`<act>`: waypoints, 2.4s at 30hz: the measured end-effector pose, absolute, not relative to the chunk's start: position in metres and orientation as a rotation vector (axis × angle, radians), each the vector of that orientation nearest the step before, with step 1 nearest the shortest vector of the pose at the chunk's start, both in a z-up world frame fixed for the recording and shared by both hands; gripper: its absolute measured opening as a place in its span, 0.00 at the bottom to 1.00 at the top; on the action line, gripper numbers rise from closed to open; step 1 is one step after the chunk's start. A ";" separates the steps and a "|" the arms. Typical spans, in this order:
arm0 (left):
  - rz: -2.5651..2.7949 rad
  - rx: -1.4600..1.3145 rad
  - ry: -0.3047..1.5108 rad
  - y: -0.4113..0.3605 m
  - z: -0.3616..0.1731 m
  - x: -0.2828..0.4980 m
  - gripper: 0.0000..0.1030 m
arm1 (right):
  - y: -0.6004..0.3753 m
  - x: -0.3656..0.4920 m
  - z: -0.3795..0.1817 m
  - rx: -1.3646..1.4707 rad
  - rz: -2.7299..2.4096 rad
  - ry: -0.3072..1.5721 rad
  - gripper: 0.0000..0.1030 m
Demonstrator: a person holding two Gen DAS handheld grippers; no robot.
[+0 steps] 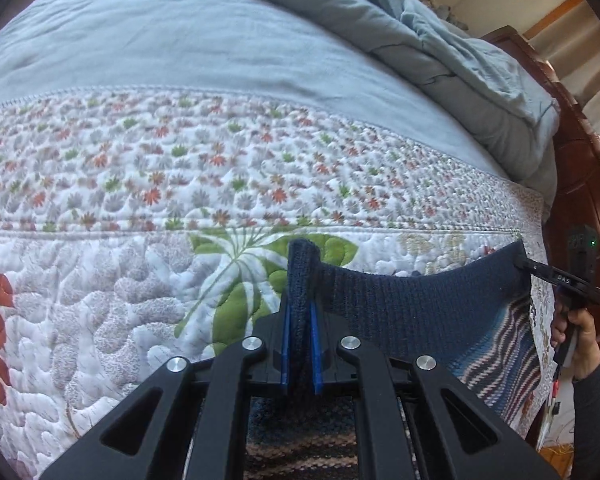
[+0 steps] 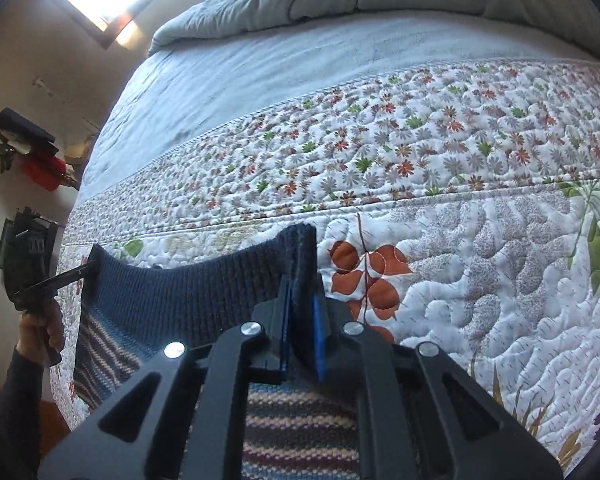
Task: Fold small clothes
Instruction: 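Fold the held edge over with both tools and open them, then pull both tools back from the folded sweater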
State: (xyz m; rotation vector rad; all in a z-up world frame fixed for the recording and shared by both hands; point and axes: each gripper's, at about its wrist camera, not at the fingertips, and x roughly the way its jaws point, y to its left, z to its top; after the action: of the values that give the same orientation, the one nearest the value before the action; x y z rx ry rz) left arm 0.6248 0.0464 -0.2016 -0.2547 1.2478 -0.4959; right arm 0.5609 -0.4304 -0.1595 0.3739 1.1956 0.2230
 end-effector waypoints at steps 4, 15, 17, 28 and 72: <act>-0.486 -0.244 1.270 0.044 -0.210 0.625 0.08 | -0.429 0.565 -0.172 0.383 0.203 1.212 0.08; -0.419 -0.338 1.221 0.074 -0.193 0.622 0.32 | -0.452 0.551 -0.179 0.457 0.113 1.193 0.42; -0.414 -0.394 1.151 0.095 -0.171 0.612 0.34 | -0.465 0.534 -0.165 0.495 0.134 1.163 0.40; -0.451 -0.374 1.124 0.142 -0.156 0.451 0.54 | -0.496 0.362 -0.138 0.595 0.212 1.130 0.37; -0.433 -0.191 1.096 0.114 -0.126 0.375 0.66 | -0.437 0.318 -0.114 0.381 0.220 1.077 0.41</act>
State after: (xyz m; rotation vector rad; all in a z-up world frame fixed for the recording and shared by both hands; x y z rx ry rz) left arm 0.3751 0.1144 -0.1262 -0.1905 1.0955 -0.4328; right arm 0.3180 -0.4372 -0.1143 0.3812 1.0772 0.2198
